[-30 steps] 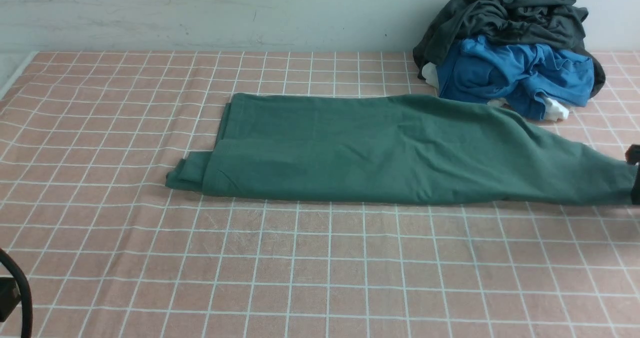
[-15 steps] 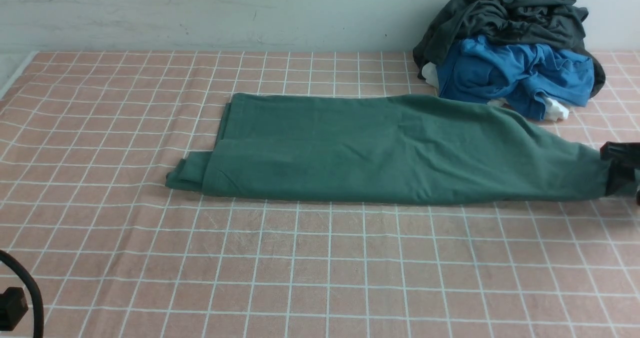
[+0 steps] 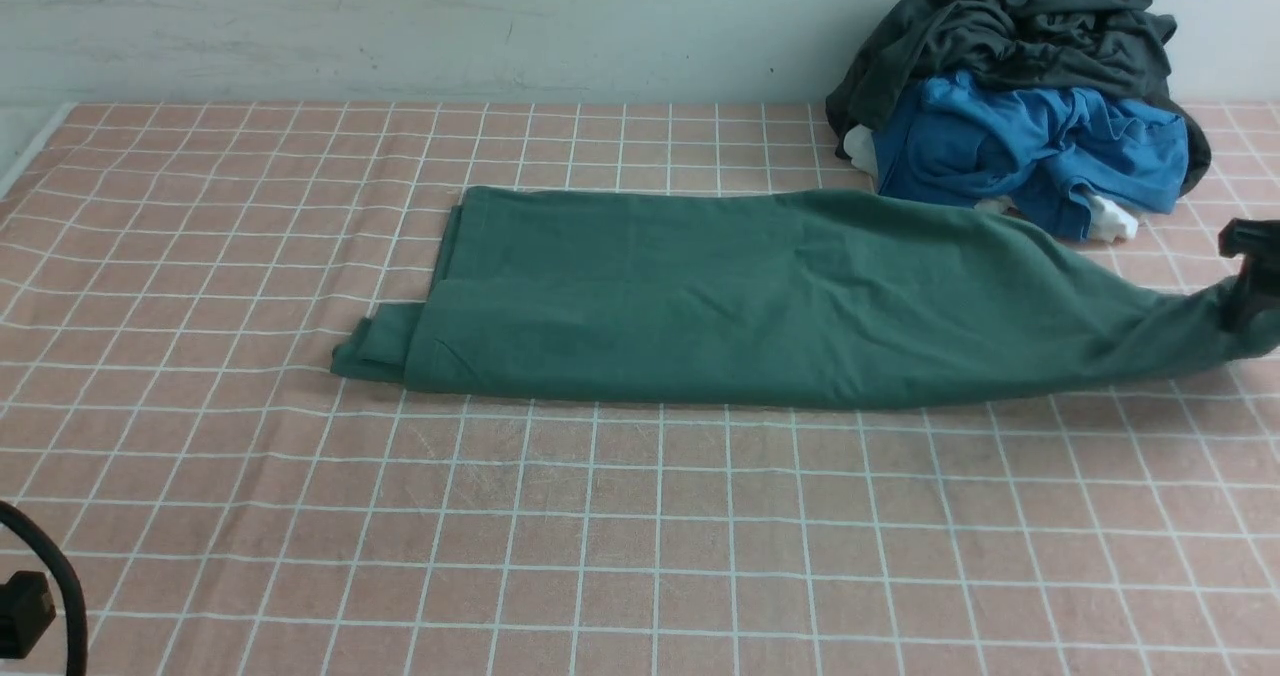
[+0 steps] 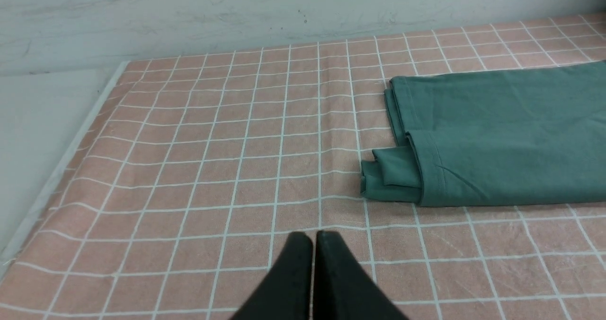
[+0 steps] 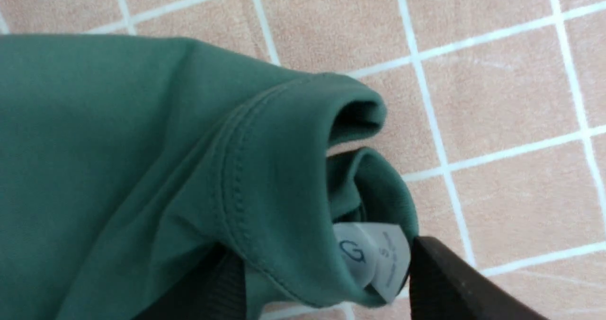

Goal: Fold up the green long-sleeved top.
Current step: Use the right arm to clamp the right edge of the fabric, then use the right arm to drag the right edge of the fabric to the left and folds it over the left edge

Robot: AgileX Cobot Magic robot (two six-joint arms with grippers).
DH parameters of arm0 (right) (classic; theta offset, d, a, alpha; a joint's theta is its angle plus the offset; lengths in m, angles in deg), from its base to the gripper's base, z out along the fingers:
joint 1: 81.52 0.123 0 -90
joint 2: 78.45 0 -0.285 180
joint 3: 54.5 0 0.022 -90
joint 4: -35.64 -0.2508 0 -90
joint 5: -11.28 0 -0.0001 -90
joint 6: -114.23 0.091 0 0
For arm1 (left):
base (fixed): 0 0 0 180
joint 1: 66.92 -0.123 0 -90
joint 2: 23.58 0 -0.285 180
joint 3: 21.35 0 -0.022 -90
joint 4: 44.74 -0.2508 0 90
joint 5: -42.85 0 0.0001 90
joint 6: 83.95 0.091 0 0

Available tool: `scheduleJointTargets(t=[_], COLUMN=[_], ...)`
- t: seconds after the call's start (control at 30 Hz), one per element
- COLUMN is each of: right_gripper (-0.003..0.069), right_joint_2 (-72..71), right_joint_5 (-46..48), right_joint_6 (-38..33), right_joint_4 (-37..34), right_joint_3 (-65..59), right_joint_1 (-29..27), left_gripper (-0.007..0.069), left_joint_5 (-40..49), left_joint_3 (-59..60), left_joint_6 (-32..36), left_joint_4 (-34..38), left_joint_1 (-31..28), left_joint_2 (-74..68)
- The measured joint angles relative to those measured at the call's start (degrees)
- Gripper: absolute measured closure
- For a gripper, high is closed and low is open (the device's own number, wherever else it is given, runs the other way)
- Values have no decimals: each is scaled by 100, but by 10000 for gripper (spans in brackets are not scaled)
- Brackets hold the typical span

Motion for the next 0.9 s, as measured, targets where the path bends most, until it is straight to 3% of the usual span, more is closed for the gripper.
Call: scheduleJointTargets(t=[0.13,0.23,0.33,0.4,0.43,0.5,0.67,0.8,0.9], right_gripper=[228,267,344,485,496,601,603,603,603], right_joint_2=[244,384,384,361,354,177,-535,-1094,-1682], right_joint_5=[-24,-70,-70,-70,-70,-70,-291,-471,-861], right_joint_6=[-35,-88,-226,-447,-488,-672,-1059,-1345,-1436], right_joint_4=[-274,-334,-342,-336,-318,-65,795,1026,914], right_joint_3=[0,13,25,30,30,30,30,30,30], right_joint_1=[0,0,-5,-5,-5,0,65,222,861], left_gripper=[627,627,627,627,627,627,627,627,627], left_joint_5=[-50,-55,-55,-55,-55,-55,-60,-103,-234], left_joint_3=[0,0,0,0,0,0,0,0,0], left_joint_6=[0,0,0,0,0,0,0,0,0], left_joint_4=[0,0,0,0,0,0,0,0,0], left_joint_1=[0,0,0,0,0,0,0,0,0], left_joint_2=[0,0,0,0,0,0,0,0,0])
